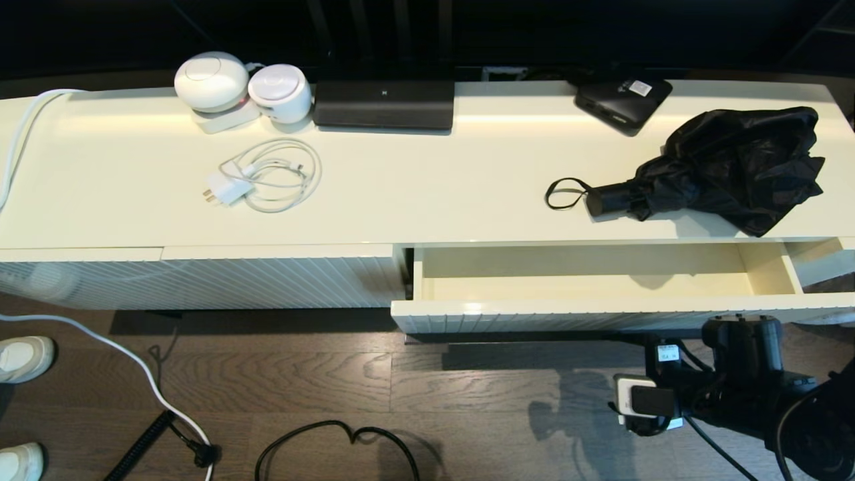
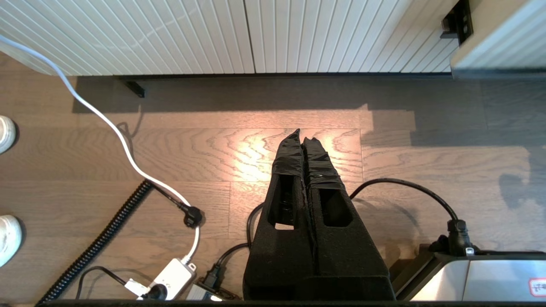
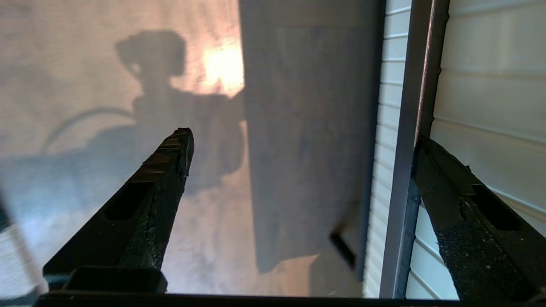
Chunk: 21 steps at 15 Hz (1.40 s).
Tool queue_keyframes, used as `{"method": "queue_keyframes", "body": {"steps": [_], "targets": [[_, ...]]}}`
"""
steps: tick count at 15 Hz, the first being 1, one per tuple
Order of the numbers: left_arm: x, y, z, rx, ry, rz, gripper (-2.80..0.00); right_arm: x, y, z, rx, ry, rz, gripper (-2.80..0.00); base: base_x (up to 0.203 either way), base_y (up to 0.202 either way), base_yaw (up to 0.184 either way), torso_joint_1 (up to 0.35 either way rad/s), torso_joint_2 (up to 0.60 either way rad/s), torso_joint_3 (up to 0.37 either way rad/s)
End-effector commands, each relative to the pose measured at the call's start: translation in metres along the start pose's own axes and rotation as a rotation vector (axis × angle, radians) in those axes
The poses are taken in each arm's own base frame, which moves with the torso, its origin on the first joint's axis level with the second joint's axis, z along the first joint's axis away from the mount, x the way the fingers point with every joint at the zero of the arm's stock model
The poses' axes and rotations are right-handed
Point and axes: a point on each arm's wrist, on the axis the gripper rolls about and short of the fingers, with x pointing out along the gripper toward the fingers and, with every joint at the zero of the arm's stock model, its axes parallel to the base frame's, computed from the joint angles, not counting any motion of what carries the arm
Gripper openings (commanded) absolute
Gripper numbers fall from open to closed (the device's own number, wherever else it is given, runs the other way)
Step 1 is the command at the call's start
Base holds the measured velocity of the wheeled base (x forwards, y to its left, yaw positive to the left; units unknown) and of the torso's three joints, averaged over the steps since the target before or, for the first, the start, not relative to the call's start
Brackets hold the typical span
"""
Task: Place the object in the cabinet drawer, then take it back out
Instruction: Open the drawer
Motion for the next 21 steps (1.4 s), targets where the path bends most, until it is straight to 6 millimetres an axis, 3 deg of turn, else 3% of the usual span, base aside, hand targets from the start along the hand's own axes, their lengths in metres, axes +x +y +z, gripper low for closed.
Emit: {"method": "queue_keyframes", "body": {"steps": [1, 8, 17, 18, 21], "targets": [[0.000, 0.000, 0.000, 0.000, 0.001, 0.001, -2.80, -0.007, 0.002, 0.002, -0.009, -0.002, -0.006, 0.00, 0.000, 0.000, 0.000, 0.000, 0.00, 0.000], [0.000, 0.000, 0.000, 0.000, 0.000, 0.001, -2.80, -0.049, -0.013, 0.014, -0.021, -0.015, -0.072, 0.00, 0.000, 0.000, 0.000, 0.000, 0.00, 0.000], [0.000, 0.000, 0.000, 0.000, 0.000, 0.001, -2.80, -0.136, -0.009, 0.039, -0.036, -0.019, -0.145, 0.00, 0.000, 0.000, 0.000, 0.000, 0.00, 0.000], [0.000, 0.000, 0.000, 0.000, 0.000, 0.000, -2.80, -0.149, -0.006, 0.042, -0.038, -0.019, -0.152, -2.80, 0.000, 0.000, 0.000, 0.000, 0.00, 0.000], [0.000, 0.000, 0.000, 0.000, 0.001, 0.001, -2.80, -0.180, 0.007, 0.050, -0.037, -0.016, -0.161, -2.80, 0.000, 0.000, 0.000, 0.000, 0.00, 0.000]]}}
